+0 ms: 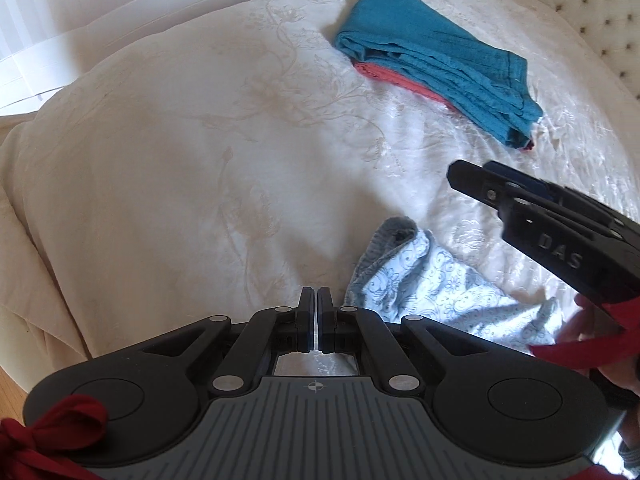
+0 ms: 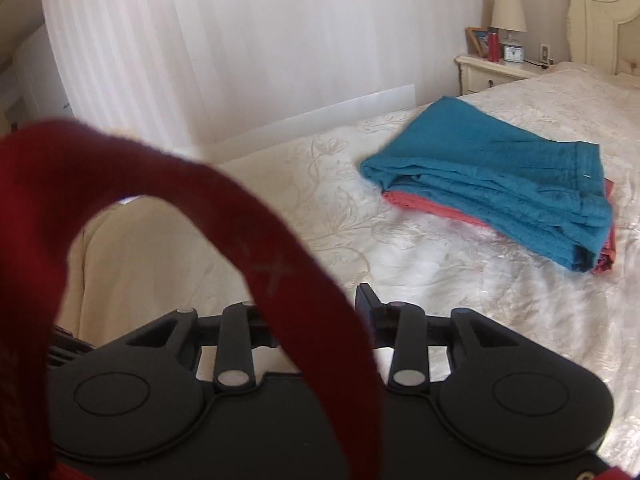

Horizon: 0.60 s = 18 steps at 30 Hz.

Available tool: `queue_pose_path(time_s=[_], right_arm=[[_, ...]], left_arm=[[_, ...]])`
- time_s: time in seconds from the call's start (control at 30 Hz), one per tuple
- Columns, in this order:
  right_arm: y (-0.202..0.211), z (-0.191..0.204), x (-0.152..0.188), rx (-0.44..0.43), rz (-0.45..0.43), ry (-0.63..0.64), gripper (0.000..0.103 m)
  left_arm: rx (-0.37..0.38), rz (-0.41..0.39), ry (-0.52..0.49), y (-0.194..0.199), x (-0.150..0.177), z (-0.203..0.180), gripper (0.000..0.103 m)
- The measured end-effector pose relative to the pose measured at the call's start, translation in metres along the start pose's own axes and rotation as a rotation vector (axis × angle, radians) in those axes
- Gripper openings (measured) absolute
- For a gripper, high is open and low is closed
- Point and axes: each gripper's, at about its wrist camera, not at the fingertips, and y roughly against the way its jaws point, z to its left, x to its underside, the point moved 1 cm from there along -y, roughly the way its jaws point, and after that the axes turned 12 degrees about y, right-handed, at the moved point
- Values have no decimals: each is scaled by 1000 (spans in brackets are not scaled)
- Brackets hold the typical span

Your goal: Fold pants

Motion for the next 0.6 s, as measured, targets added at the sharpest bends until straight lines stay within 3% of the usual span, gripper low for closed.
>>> queue_pose_path(time_s=[0.07,0.13,0.27,0.37,0.5,0.6], right_arm=[[24,-13,14,13,4,-98,47],[48,-22,38,79,49,-145,47],[87,-31,98,204,210,-233,47],[117,-39,146,310,314,-307,45],[141,-43,194,412,443,-416,43],[156,-34,223,429,543,-468,40]], left_arm=[[29,-10,-25,1,2,-13,3],[68,-15,-63,2,6,-30,3],[134,1,-168,-10,21,-66,3],[133,21,-214,-32,27,-82,3],[35,26,-254,-64,25,-83,3],[-108,62,-281,-90,20,-70,3]])
